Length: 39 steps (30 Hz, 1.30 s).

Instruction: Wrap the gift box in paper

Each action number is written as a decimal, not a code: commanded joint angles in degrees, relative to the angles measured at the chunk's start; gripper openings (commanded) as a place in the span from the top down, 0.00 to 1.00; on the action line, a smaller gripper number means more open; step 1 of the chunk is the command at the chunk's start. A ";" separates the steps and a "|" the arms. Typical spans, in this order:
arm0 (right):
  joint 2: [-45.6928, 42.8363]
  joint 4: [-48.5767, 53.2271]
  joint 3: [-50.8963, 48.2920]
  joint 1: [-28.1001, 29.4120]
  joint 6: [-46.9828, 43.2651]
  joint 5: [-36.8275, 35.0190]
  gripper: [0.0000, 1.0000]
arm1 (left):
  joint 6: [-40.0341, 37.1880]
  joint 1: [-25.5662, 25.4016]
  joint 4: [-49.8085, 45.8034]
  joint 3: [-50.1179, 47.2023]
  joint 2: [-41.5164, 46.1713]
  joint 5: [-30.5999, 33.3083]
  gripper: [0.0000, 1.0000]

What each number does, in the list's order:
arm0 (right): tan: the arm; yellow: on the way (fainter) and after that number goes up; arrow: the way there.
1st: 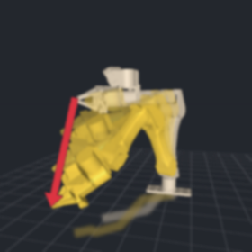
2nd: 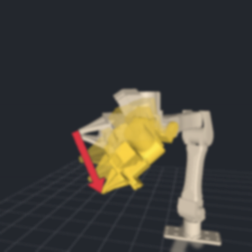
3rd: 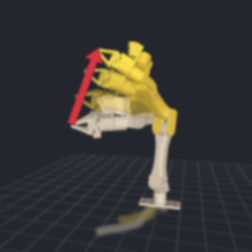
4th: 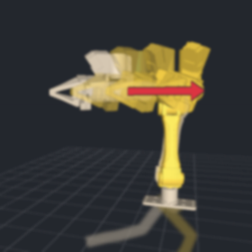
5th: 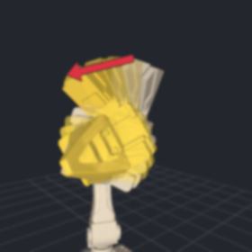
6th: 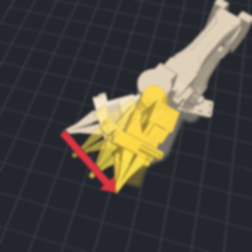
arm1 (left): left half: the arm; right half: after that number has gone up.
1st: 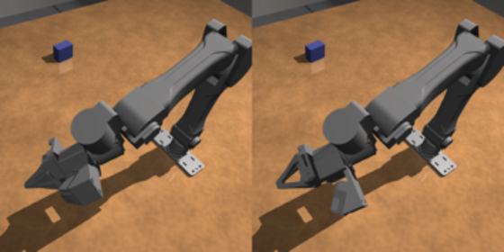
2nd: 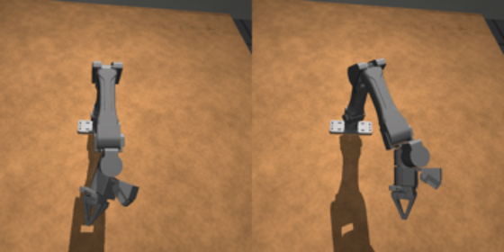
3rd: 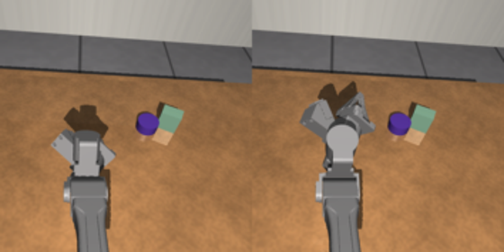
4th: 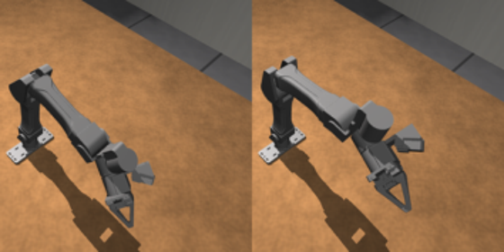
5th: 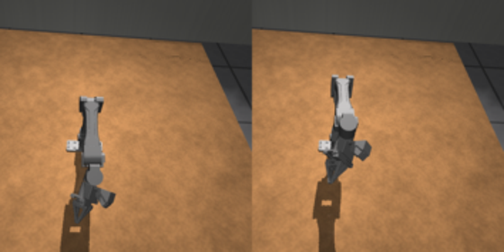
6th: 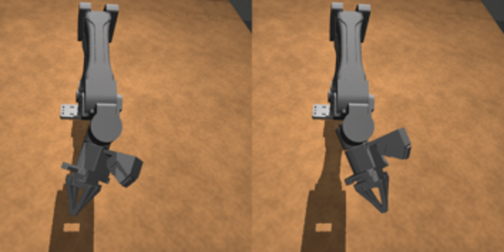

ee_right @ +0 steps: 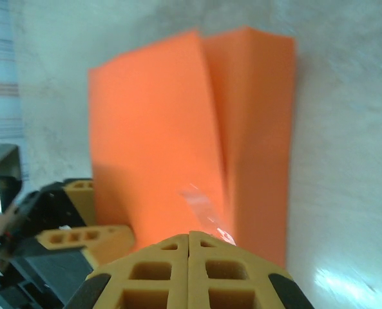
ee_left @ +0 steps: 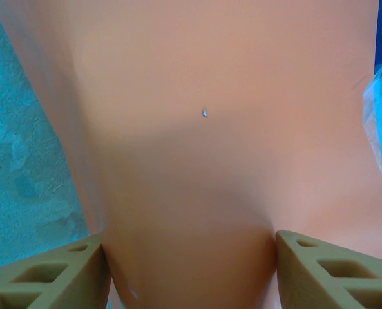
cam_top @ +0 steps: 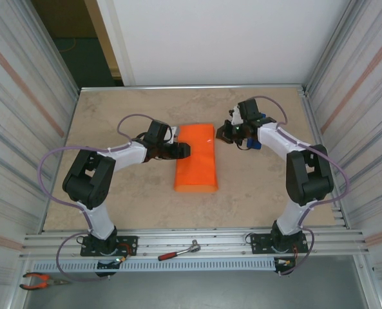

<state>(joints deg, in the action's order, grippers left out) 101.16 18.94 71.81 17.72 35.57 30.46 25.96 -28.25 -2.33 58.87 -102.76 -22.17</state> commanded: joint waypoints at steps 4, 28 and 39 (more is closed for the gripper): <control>7.23 -0.72 5.64 2.25 2.50 0.53 1.00 | -0.69 -1.19 -9.70 -2.36 -5.26 6.80 0.38; -3.95 0.15 -5.63 0.03 2.68 -7.17 1.00 | -1.35 -0.93 -11.99 0.80 -1.50 4.74 0.36; -2.40 0.84 -9.47 3.69 2.68 -13.09 1.00 | -2.18 -0.65 -13.73 5.35 1.42 2.53 0.33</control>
<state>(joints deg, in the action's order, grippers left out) 97.62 19.33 62.30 20.01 38.37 19.49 25.45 -28.58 -10.22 63.29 -102.74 -21.28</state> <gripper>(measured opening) 0.042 0.672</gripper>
